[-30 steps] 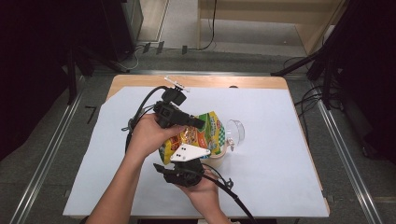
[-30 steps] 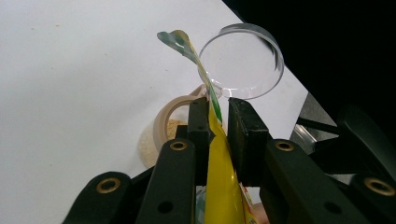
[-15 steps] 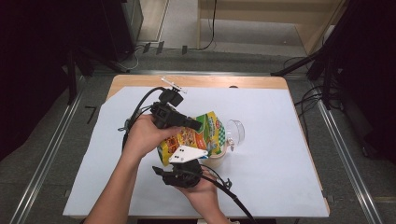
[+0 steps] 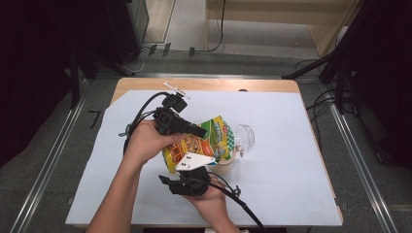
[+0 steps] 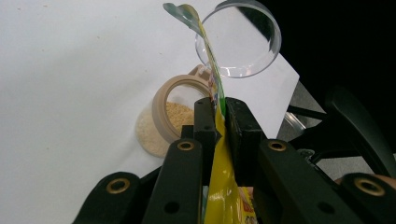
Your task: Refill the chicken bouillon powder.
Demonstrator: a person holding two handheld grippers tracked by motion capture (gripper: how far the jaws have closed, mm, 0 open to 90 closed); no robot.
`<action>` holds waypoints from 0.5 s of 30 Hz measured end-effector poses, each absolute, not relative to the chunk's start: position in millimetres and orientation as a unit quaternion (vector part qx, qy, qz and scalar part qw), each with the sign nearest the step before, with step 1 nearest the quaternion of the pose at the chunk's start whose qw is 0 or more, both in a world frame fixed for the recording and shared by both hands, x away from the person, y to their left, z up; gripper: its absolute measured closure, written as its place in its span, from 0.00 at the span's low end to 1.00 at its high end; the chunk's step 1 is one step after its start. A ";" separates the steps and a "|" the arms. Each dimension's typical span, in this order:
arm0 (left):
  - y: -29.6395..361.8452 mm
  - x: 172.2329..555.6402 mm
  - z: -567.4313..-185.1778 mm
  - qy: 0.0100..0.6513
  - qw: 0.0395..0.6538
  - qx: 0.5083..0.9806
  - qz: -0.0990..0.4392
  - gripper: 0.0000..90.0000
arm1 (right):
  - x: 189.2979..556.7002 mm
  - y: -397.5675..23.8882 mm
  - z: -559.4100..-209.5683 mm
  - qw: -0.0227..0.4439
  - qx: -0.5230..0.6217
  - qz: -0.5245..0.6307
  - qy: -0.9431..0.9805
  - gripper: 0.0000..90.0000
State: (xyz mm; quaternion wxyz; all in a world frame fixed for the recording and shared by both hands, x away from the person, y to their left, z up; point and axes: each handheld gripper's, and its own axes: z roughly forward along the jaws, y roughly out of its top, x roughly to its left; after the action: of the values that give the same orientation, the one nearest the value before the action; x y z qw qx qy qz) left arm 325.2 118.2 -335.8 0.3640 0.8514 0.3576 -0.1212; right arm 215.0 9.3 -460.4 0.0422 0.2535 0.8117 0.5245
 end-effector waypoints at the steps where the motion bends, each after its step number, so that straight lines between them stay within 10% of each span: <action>1: 119.0 325.8 -336.5 0.356 0.365 0.851 -0.125 0.93 | 215.1 10.0 -461.0 0.047 0.252 0.523 0.813 0.59; 15: 107.2 329.6 -345.1 0.347 0.366 0.856 -0.111 0.85 | 217.8 8.8 -462.3 0.039 0.255 0.518 0.816 0.63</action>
State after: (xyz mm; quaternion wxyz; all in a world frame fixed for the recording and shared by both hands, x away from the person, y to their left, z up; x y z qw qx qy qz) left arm 329.6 107.2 -345.1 0.3656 0.8564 0.3474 -0.1106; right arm 217.8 8.8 -462.3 0.0387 0.2552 0.8157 0.5177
